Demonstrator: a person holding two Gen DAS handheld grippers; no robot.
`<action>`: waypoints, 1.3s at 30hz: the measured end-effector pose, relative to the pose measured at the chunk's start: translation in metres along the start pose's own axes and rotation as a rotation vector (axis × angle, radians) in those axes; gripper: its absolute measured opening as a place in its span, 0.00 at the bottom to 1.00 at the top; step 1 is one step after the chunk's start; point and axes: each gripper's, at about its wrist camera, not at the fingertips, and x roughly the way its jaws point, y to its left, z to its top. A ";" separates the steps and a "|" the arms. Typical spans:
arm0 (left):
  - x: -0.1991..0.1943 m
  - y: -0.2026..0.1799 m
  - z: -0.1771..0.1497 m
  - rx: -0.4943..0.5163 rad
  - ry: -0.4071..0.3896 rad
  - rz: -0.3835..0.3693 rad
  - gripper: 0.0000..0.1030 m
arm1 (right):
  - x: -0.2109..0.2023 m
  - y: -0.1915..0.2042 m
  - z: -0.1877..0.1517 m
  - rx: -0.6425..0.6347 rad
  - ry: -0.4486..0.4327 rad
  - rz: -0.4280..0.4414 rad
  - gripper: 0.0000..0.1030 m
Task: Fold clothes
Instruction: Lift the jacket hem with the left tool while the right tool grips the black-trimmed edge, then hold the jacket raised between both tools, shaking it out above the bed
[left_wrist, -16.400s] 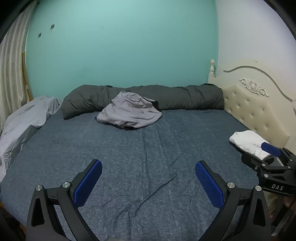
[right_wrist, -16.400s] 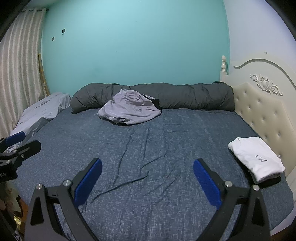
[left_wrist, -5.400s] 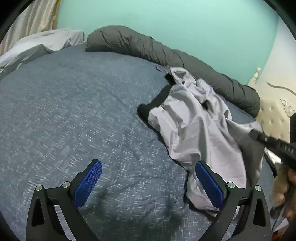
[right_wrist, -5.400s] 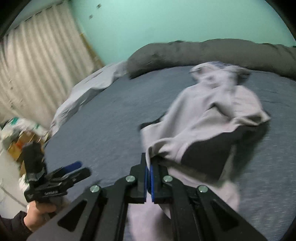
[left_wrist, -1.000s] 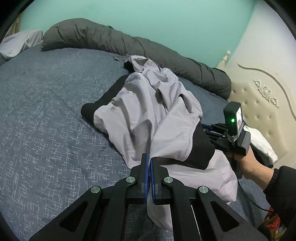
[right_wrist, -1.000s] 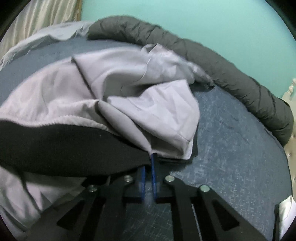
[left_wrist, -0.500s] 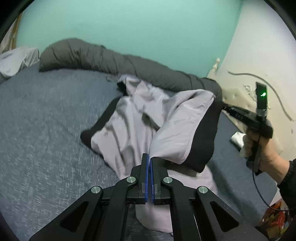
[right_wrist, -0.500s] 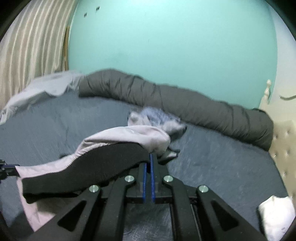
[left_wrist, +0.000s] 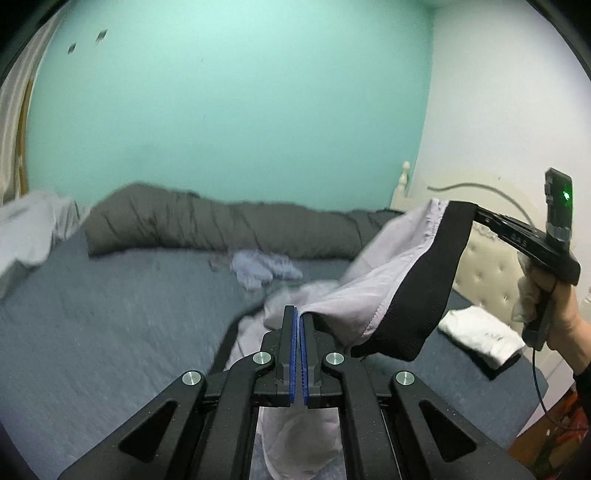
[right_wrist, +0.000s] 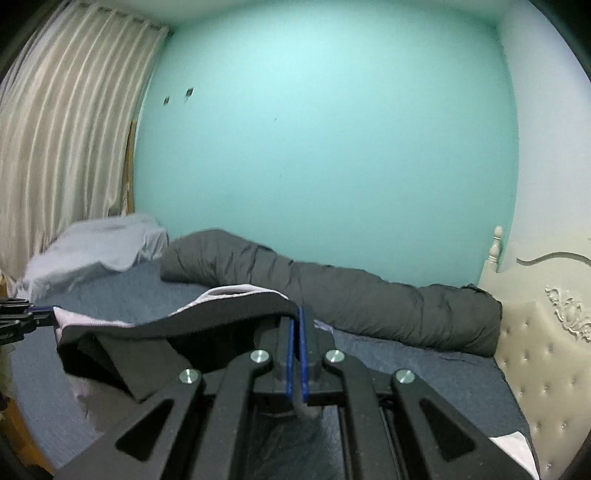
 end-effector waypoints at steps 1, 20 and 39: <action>-0.006 -0.002 0.010 0.006 -0.008 0.001 0.01 | -0.008 -0.001 0.007 0.007 -0.005 -0.005 0.02; -0.104 -0.065 0.155 0.118 -0.184 0.014 0.01 | -0.141 -0.004 0.113 0.002 -0.142 -0.102 0.02; -0.193 -0.116 0.190 0.181 -0.276 -0.041 0.01 | -0.241 -0.002 0.141 -0.023 -0.197 -0.193 0.02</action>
